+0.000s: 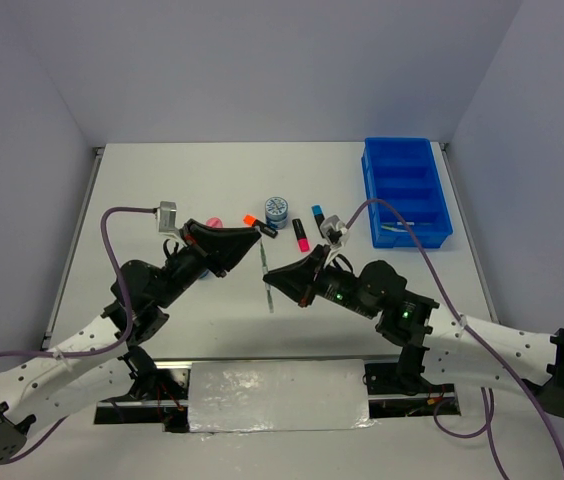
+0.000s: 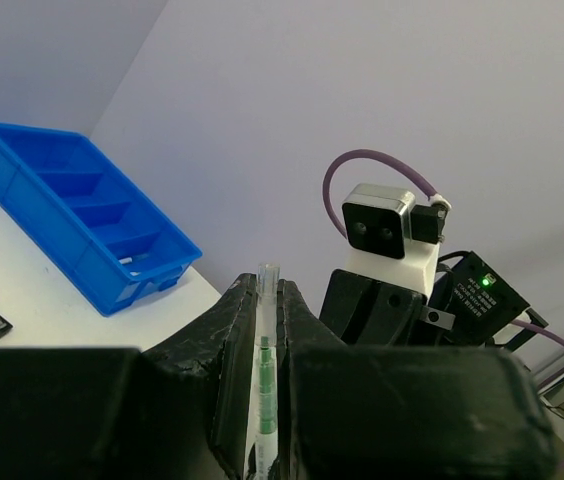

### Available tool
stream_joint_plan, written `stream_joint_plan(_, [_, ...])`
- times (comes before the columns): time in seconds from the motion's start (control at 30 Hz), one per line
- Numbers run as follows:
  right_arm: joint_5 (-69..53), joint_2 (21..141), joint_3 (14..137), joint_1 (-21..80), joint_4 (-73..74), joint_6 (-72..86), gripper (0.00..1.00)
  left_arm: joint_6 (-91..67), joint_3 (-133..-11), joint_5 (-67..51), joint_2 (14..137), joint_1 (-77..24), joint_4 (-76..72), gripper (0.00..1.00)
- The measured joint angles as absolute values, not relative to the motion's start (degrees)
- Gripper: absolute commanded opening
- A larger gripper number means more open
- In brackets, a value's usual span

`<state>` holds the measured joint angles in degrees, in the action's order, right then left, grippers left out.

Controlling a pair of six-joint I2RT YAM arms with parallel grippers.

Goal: Sort the stationery into containers
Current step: Close the pen cap on the pen.

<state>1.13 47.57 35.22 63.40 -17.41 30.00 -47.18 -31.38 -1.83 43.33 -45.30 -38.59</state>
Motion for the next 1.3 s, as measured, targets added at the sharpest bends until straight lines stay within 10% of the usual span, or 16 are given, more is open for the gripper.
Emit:
stream_joint_plan(1.0, [5.1,50.35,41.82,63.4,-11.9,25.69,0.0,-48.4,-31.38,-2.72,44.86,-45.17,-39.86,0.01])
stream_joint_plan(1.3, [8.91,51.64,46.11,63.75,-7.79,17.61,0.0,-47.97,-32.42,-3.14,45.28,-44.88,-38.46,0.52])
